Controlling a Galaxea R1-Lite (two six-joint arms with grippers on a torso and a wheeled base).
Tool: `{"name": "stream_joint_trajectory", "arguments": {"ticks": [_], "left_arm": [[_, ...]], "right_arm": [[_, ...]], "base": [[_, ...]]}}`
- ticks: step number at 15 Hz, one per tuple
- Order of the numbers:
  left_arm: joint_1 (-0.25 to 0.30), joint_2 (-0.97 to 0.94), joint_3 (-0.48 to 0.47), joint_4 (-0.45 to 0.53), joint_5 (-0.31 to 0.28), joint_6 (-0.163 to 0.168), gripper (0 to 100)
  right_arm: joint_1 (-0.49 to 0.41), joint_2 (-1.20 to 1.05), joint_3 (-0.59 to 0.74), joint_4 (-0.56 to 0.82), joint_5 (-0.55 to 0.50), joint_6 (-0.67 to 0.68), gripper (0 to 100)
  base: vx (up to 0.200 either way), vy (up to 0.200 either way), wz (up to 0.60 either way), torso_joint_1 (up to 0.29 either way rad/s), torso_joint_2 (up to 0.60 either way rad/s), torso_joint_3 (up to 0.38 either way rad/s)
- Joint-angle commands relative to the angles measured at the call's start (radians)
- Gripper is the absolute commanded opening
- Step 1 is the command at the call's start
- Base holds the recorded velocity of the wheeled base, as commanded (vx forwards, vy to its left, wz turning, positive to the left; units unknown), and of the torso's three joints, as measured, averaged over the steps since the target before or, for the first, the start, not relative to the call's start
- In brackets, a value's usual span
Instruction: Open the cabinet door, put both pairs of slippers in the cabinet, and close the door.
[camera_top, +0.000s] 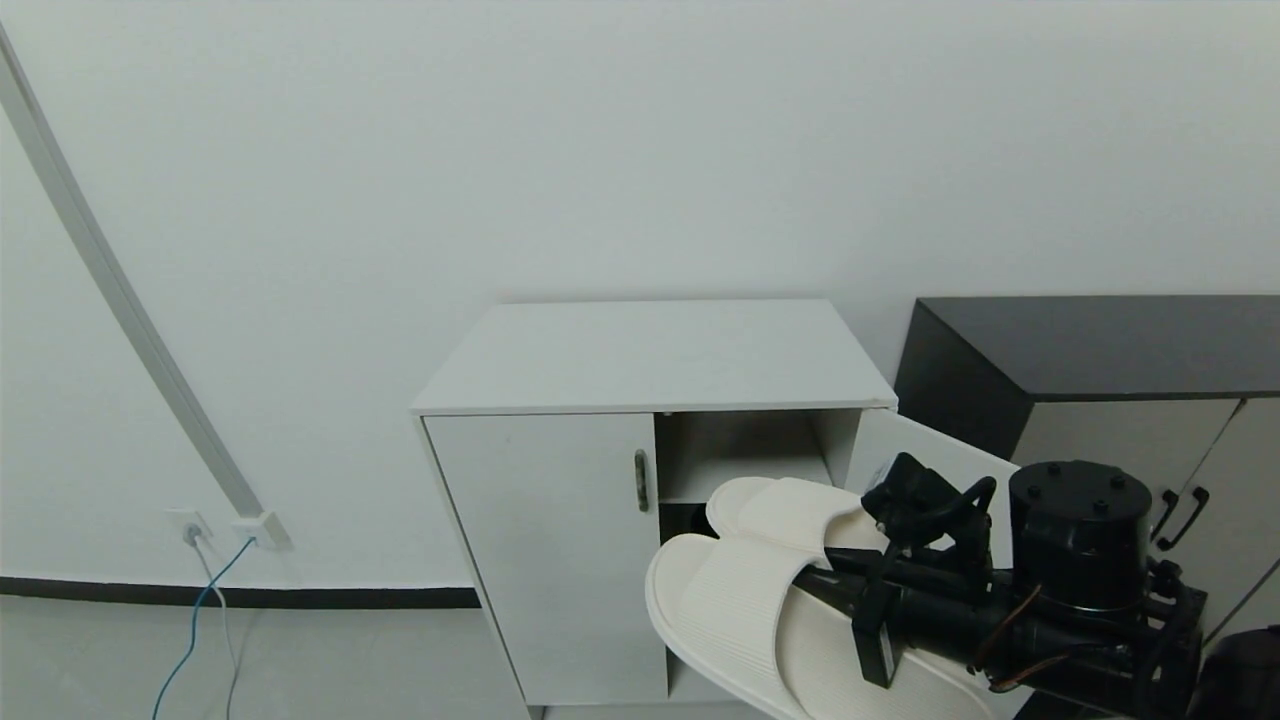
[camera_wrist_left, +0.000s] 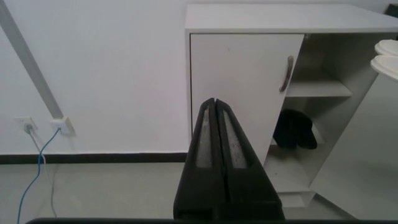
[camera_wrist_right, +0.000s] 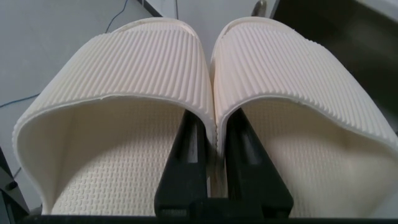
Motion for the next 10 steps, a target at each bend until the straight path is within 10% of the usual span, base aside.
{"name": "stream_joint_trajectory", "arguments": {"ticks": [1, 10], "left_arm": [[0.000, 0.001, 0.000, 0.000, 0.000, 0.000, 0], [0.000, 0.001, 0.000, 0.000, 0.000, 0.000, 0]], "right_arm": [[0.002, 0.002, 0.000, -0.001, 0.000, 0.000, 0], [0.002, 0.008, 0.006, -0.001, 0.003, -0.028, 0]], "base": [[0.000, 0.000, 0.00, -0.217, 0.55, 0.315], [0.000, 0.000, 0.00, -0.203, 0.52, 0.321]]}}
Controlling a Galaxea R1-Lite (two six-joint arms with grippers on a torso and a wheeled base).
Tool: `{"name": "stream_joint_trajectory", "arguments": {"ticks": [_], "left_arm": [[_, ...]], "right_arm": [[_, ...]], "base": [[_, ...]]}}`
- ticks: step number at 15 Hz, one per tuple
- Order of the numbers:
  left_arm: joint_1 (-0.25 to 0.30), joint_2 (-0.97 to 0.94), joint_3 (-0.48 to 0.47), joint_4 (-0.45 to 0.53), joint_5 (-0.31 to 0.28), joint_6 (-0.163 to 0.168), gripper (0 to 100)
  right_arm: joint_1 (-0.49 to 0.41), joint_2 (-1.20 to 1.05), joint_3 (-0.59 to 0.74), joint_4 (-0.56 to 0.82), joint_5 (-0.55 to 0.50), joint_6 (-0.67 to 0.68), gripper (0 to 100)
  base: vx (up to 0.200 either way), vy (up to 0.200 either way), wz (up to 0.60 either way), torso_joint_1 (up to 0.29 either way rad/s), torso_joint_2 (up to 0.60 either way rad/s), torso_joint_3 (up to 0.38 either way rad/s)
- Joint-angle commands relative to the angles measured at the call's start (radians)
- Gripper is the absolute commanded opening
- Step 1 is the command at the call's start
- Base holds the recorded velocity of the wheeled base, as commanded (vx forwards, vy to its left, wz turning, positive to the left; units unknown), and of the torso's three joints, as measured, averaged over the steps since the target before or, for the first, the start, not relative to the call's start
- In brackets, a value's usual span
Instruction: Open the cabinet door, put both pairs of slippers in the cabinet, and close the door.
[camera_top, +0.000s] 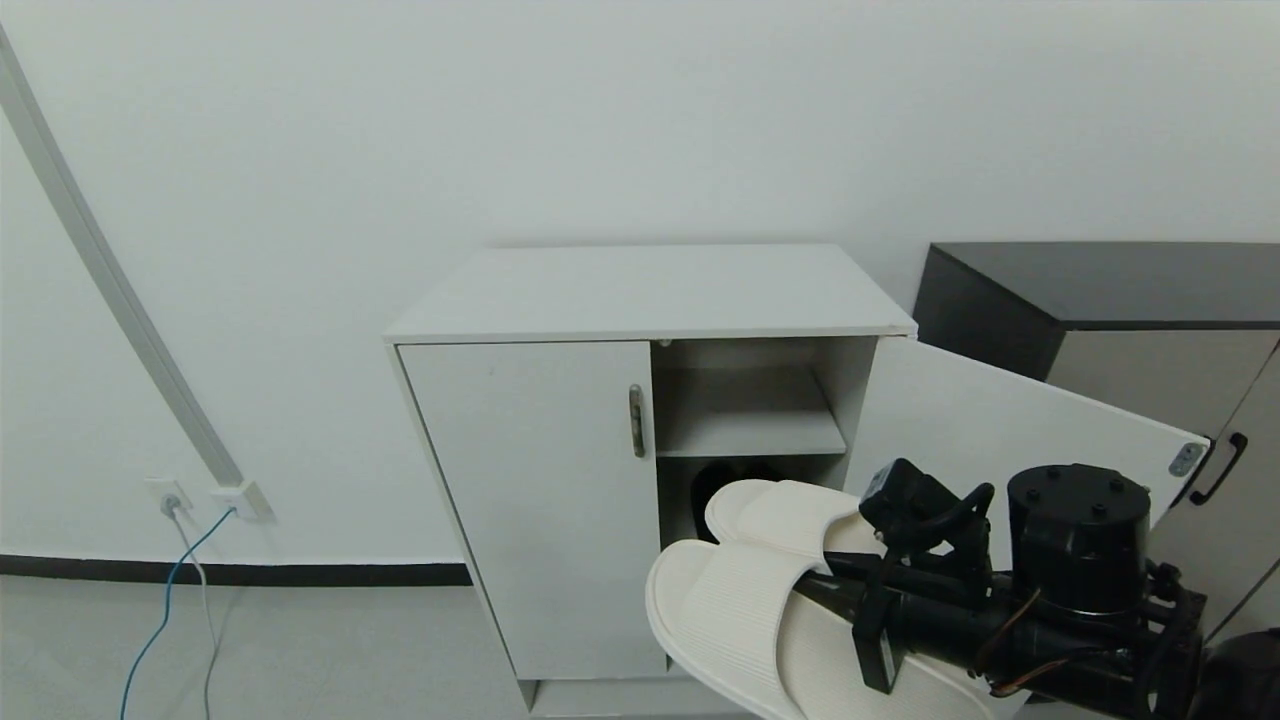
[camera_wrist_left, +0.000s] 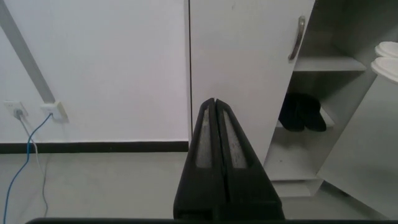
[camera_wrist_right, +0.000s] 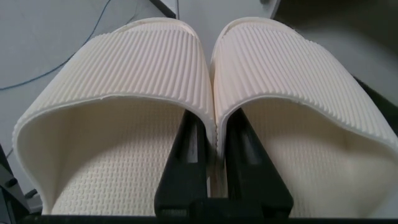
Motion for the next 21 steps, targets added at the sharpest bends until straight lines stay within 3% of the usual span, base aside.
{"name": "stream_joint_trajectory", "arguments": {"ticks": [1, 15, 21], "left_arm": [[0.001, 0.001, 0.000, 0.000, 0.001, 0.000, 0], [0.001, 0.001, 0.000, 0.000, 0.001, 0.000, 0], [0.001, 0.001, 0.000, 0.000, 0.001, 0.000, 0]], "right_arm": [[-0.001, 0.006, 0.000, -0.001, 0.000, -0.003, 0], [0.001, 0.024, 0.014, -0.047, -0.002, -0.005, 0], [0.001, 0.040, 0.014, -0.056, -0.008, -0.005, 0]], "base": [[0.000, 0.000, 0.00, -0.178, 0.49, 0.320], [0.000, 0.000, 0.00, -0.106, 0.46, 0.351], [0.000, 0.000, 0.00, 0.001, 0.05, 0.037]]}}
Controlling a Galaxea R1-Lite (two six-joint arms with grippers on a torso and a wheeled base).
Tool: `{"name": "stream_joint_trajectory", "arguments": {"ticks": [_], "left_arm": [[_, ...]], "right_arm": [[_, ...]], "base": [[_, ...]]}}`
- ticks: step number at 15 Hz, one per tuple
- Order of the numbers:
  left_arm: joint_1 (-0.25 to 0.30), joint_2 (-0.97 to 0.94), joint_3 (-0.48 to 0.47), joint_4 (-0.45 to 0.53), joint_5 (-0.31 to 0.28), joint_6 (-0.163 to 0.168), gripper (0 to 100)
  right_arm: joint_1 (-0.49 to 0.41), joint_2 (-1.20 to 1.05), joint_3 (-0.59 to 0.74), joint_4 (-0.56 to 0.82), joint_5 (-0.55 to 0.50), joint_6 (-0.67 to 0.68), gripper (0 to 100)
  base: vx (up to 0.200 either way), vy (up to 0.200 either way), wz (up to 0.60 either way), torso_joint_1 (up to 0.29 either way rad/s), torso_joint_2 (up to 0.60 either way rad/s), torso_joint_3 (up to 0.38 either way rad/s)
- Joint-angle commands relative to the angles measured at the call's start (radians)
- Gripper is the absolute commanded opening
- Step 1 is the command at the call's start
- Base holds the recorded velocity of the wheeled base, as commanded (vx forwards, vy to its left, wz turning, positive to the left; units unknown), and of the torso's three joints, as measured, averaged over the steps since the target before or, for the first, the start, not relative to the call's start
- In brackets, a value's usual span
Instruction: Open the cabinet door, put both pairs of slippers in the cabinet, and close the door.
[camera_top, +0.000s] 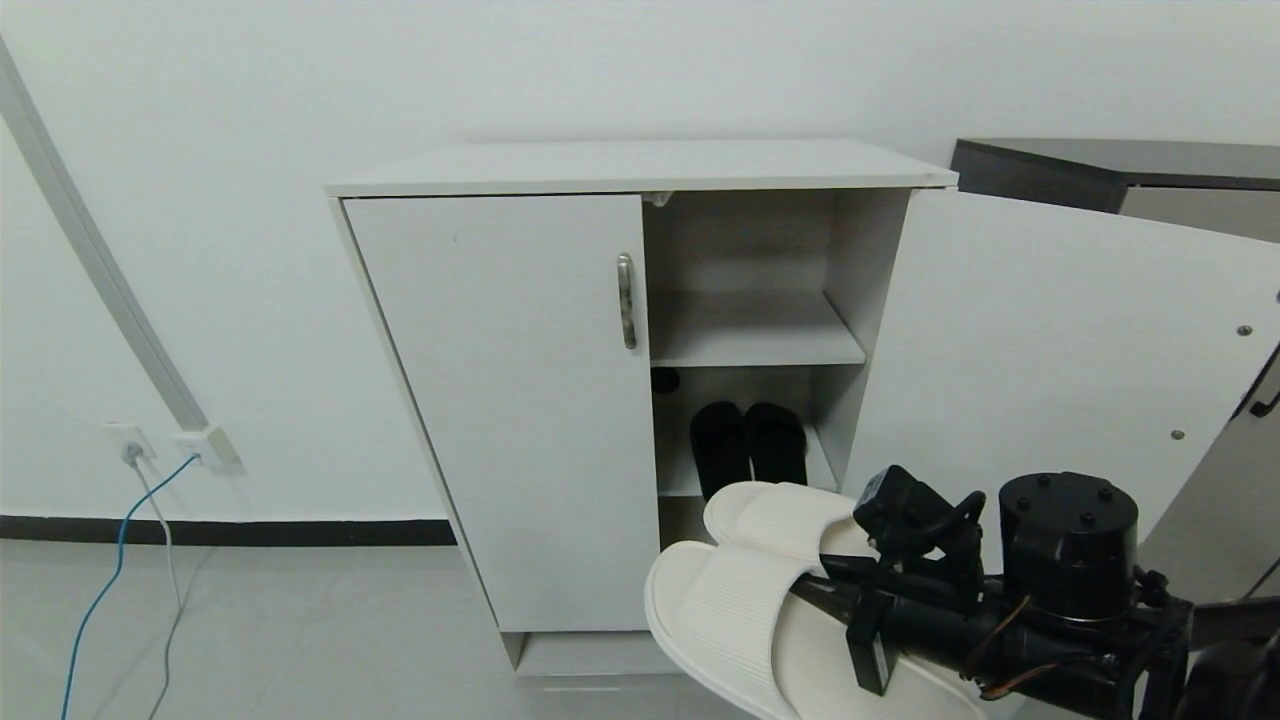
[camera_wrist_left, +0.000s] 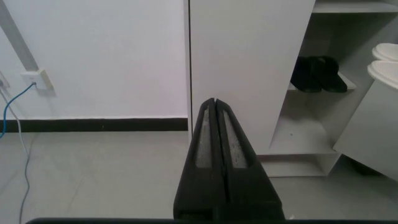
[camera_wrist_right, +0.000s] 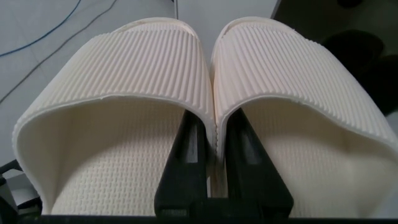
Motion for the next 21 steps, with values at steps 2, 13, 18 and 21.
{"name": "stream_joint_trajectory", "arguments": {"ticks": [2, 13, 18, 21], "left_arm": [[0.001, 0.001, 0.000, 0.000, 0.001, 0.000, 0], [0.001, 0.001, 0.000, 0.000, 0.000, 0.002, 0], [0.001, 0.001, 0.000, 0.000, 0.000, 0.002, 0], [0.001, 0.001, 0.000, 0.000, 0.000, 0.002, 0]], "right_arm": [[0.002, 0.017, -0.004, -0.027, -0.010, -0.002, 0], [0.206, 0.178, -0.561, 0.384, -0.964, 0.295, 0], [0.181, 0.178, -0.696, 0.515, -1.031, 0.329, 0], [0.155, 0.181, -0.742, 0.547, -1.028, 0.329, 0]], "base": [[0.000, 0.000, 0.00, 0.000, 0.00, 0.000], [0.000, 0.000, 0.00, -0.004, 0.03, 0.034], [0.000, 0.000, 0.00, 0.000, 0.00, 0.012], [0.000, 0.000, 0.00, 0.000, 0.00, 0.000]]}}
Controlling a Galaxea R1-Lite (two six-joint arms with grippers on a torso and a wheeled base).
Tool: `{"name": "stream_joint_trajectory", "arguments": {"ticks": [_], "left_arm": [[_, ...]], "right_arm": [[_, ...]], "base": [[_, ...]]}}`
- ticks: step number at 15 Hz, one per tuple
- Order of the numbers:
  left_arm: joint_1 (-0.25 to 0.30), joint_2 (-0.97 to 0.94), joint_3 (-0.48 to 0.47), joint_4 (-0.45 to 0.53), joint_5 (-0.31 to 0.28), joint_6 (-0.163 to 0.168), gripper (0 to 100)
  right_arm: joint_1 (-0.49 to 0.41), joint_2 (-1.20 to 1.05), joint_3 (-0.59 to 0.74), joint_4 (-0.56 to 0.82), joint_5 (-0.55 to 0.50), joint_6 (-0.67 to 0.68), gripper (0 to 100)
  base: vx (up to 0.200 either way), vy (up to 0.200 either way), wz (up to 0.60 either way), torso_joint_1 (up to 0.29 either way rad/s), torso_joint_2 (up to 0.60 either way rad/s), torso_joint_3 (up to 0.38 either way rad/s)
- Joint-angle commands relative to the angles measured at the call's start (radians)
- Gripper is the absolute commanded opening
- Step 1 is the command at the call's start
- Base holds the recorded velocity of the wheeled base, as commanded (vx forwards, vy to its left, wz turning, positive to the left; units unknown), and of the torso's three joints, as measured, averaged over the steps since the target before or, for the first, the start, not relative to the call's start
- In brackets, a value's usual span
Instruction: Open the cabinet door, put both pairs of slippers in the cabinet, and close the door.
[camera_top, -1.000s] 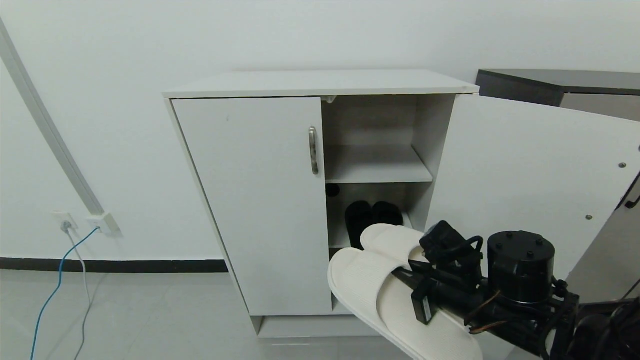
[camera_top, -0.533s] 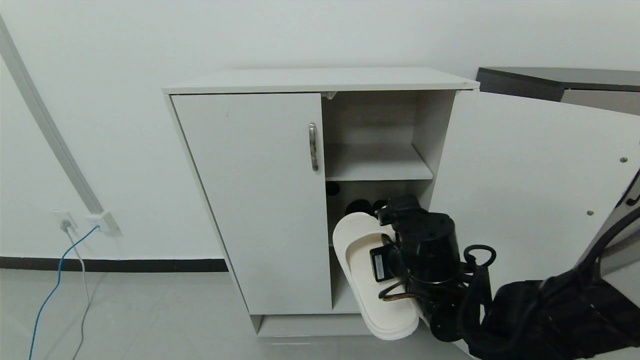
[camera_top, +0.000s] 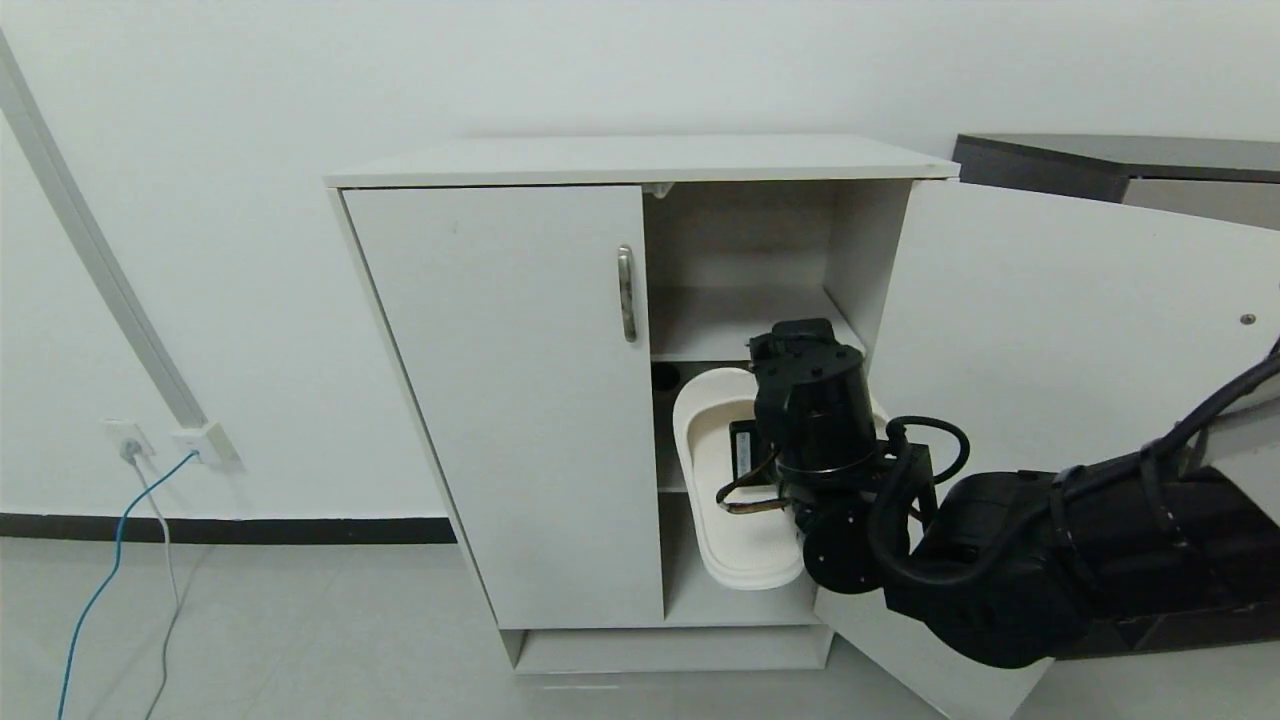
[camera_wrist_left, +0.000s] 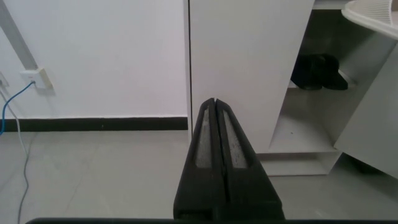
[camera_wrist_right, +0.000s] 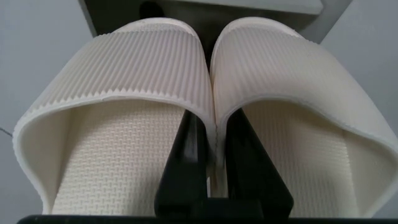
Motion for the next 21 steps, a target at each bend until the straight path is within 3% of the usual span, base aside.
{"name": "stream_joint_trajectory", "arguments": {"ticks": [1, 14, 18, 21], "left_arm": [[0.000, 0.001, 0.000, 0.000, 0.001, 0.000, 0], [0.000, 0.001, 0.000, 0.000, 0.001, 0.000, 0], [0.000, 0.001, 0.000, 0.000, 0.003, 0.000, 0], [0.000, 0.001, 0.000, 0.000, 0.003, 0.000, 0]], "right_arm": [[-0.013, -0.001, -0.024, 0.003, 0.005, 0.000, 0], [-0.036, 0.028, -0.067, 0.003, 0.026, -0.010, 0], [-0.046, 0.045, -0.085, 0.012, 0.078, -0.013, 0], [-0.082, 0.079, -0.179, 0.069, 0.105, -0.013, 0]], "base": [[0.000, 0.000, 0.00, 0.000, 0.00, 0.000], [0.200, 0.000, 0.00, 0.003, 0.00, 0.003], [0.000, 0.000, 0.00, 0.000, 0.00, 0.000], [0.000, 0.000, 0.00, 0.000, 0.00, 0.000]]}}
